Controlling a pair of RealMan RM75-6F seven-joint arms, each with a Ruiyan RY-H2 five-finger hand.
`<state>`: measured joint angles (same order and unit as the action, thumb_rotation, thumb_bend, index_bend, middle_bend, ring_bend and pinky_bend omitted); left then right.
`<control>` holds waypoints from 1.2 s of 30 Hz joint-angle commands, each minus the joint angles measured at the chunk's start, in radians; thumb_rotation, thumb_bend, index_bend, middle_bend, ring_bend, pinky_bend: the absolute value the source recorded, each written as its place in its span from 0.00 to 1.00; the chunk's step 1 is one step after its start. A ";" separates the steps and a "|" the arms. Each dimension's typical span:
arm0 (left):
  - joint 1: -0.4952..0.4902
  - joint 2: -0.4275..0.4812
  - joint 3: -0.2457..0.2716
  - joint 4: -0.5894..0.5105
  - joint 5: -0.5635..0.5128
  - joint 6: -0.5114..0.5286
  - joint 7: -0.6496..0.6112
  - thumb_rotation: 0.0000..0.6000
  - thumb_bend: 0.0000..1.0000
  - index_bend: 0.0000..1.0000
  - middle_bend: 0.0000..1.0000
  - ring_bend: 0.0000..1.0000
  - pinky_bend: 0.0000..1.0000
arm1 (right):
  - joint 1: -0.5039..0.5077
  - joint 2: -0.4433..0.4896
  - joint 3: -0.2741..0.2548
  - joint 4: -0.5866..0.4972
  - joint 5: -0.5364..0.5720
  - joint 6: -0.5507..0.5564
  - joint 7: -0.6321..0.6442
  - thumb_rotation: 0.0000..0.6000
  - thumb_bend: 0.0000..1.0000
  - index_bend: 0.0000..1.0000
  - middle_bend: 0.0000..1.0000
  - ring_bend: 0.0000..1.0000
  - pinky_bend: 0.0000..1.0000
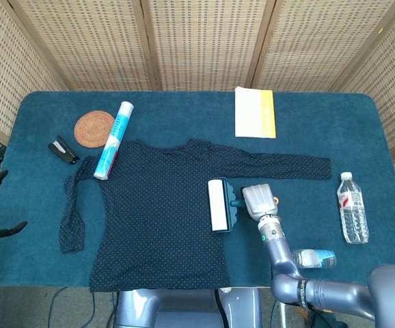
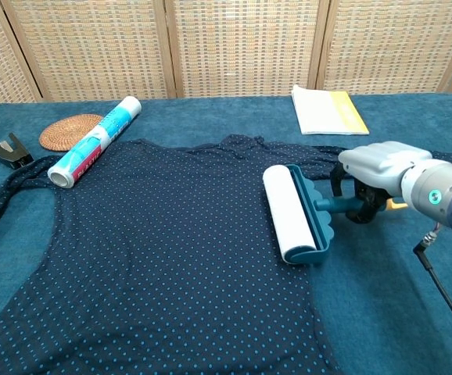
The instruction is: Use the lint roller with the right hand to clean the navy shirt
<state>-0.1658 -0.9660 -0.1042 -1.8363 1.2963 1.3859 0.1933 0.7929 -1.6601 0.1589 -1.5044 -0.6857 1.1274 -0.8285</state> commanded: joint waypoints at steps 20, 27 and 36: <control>-0.025 0.014 -0.006 0.031 -0.021 -0.057 -0.068 1.00 0.00 0.00 0.00 0.00 0.00 | 0.278 -0.130 0.076 -0.036 0.252 0.288 -0.675 1.00 0.83 0.73 1.00 1.00 1.00; -0.031 0.016 -0.006 0.037 -0.025 -0.071 -0.079 1.00 0.00 0.00 0.00 0.00 0.00 | 0.303 -0.197 0.074 -0.022 0.285 0.326 -0.736 1.00 0.84 0.73 1.00 1.00 1.00; -0.036 0.007 -0.004 0.033 -0.034 -0.072 -0.054 1.00 0.00 0.00 0.00 0.00 0.00 | 0.347 -0.346 0.078 0.017 0.290 0.378 -0.805 1.00 0.84 0.73 1.00 1.00 1.00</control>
<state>-0.2018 -0.9581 -0.1083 -1.8030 1.2626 1.3143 0.1385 1.1269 -1.9770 0.2365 -1.4983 -0.3948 1.4932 -1.6161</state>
